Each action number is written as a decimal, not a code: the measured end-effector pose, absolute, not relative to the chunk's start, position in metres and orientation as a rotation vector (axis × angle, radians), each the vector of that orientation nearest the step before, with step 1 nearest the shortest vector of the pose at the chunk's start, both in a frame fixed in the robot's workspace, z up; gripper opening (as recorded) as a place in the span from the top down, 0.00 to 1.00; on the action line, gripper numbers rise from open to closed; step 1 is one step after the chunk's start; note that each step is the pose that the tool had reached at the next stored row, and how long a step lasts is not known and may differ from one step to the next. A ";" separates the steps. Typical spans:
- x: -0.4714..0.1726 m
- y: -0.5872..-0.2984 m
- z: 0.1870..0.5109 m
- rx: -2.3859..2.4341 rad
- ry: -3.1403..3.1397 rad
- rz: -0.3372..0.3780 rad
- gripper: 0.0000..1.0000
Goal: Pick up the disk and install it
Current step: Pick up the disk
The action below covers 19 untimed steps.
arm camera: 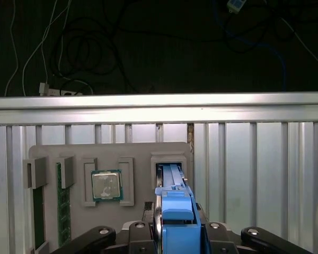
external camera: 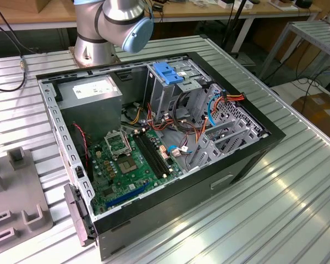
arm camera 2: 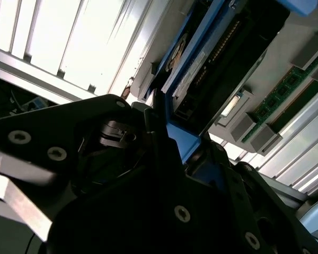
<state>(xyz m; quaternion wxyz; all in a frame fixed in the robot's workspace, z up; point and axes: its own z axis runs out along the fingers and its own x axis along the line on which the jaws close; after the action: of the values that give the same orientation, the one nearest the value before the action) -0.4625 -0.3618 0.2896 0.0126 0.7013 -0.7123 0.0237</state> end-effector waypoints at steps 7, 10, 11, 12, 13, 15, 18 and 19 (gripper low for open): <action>-0.462 -0.362 0.289 2.175 -2.231 0.074 0.63; -0.462 -0.362 0.290 2.175 -2.231 0.074 0.63; -0.462 -0.362 0.290 2.175 -2.231 0.074 0.63; -0.462 -0.362 0.291 2.175 -2.231 0.074 0.63; -0.462 -0.362 0.292 2.175 -2.231 0.074 0.63; -0.462 -0.362 0.294 2.175 -2.231 0.074 0.63; -0.462 -0.362 0.298 2.175 -2.231 0.074 0.63; -0.462 -0.362 0.300 2.175 -2.231 0.074 0.63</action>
<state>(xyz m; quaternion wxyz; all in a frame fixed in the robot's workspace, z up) -0.4625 -0.3619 0.2998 0.0126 0.6979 -0.7157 0.0237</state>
